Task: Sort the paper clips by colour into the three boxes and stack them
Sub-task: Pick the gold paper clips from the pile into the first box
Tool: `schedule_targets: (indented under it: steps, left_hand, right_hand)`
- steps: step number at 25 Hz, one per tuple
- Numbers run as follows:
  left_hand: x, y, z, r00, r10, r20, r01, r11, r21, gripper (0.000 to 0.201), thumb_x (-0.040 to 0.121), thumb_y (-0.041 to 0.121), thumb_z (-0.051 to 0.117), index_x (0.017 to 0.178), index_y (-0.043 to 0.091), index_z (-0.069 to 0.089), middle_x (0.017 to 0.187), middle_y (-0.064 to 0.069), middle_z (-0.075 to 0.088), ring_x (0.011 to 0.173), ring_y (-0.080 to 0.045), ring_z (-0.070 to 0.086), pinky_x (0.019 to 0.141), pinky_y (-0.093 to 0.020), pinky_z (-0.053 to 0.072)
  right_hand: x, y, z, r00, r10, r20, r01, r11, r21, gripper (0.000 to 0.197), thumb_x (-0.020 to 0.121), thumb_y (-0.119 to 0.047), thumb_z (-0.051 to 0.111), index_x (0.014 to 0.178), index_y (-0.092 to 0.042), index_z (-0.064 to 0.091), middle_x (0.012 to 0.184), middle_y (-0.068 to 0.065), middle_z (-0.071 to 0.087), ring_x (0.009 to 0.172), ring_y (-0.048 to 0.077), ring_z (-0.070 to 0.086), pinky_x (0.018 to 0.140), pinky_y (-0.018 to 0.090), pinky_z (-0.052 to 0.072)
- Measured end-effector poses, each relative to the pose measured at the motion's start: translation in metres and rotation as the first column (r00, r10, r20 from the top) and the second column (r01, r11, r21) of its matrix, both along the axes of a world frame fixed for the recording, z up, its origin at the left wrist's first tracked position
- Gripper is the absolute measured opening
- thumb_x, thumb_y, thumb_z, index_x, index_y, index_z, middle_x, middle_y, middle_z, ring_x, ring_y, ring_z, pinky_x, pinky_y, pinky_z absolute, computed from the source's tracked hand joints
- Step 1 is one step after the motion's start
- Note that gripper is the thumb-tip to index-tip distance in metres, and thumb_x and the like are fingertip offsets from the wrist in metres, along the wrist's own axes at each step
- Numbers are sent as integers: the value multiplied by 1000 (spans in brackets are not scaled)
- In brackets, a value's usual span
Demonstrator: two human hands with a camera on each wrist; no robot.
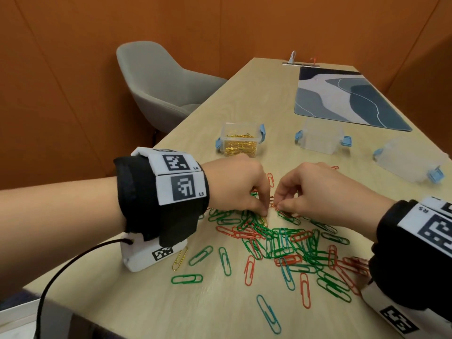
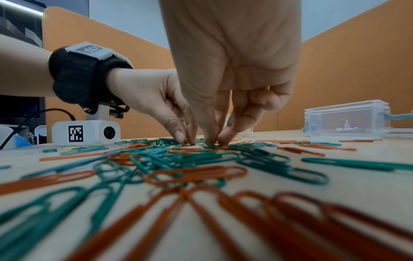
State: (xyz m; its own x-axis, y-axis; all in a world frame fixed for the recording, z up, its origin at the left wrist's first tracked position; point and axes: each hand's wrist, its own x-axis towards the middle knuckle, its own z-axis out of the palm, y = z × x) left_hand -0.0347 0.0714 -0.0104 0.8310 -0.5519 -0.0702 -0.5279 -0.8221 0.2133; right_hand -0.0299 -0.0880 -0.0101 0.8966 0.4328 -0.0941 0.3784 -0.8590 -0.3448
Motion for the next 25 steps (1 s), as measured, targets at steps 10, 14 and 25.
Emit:
schedule_targets:
  steps: [10, 14, 25]
  left_hand:
    - [-1, 2, 1, 999, 40, -33, -42, 999, -35, 22, 75, 38, 73, 94, 28, 75, 52, 20, 46, 58, 17, 45, 50, -7, 32]
    - [-5, 3, 2, 999, 53, -13, -53, 997, -49, 20, 76, 36, 73, 94, 28, 75, 46, 18, 40, 56, 20, 44, 51, -4, 32]
    - [-6, -2, 1, 994, 30, -104, -15, 990, 143, 13, 83, 36, 64, 85, 24, 66, 55, 12, 42, 55, 0, 47, 49, -8, 33]
  right_hand:
    - [2, 1, -2, 1000, 10, 26, -11, 1000, 16, 7, 79, -25, 68, 74, -28, 72, 63, -12, 60, 55, -1, 48, 49, 13, 32]
    - [2, 1, -2, 1000, 6, 31, -6, 1000, 7, 8, 80, -27, 66, 74, -26, 70, 66, -12, 61, 61, 0, 51, 49, 14, 32]
    - [2, 3, -4, 1000, -6, -20, 6, 1000, 8, 6, 79, -22, 66, 77, -21, 71, 69, -9, 61, 60, 3, 51, 53, 16, 40]
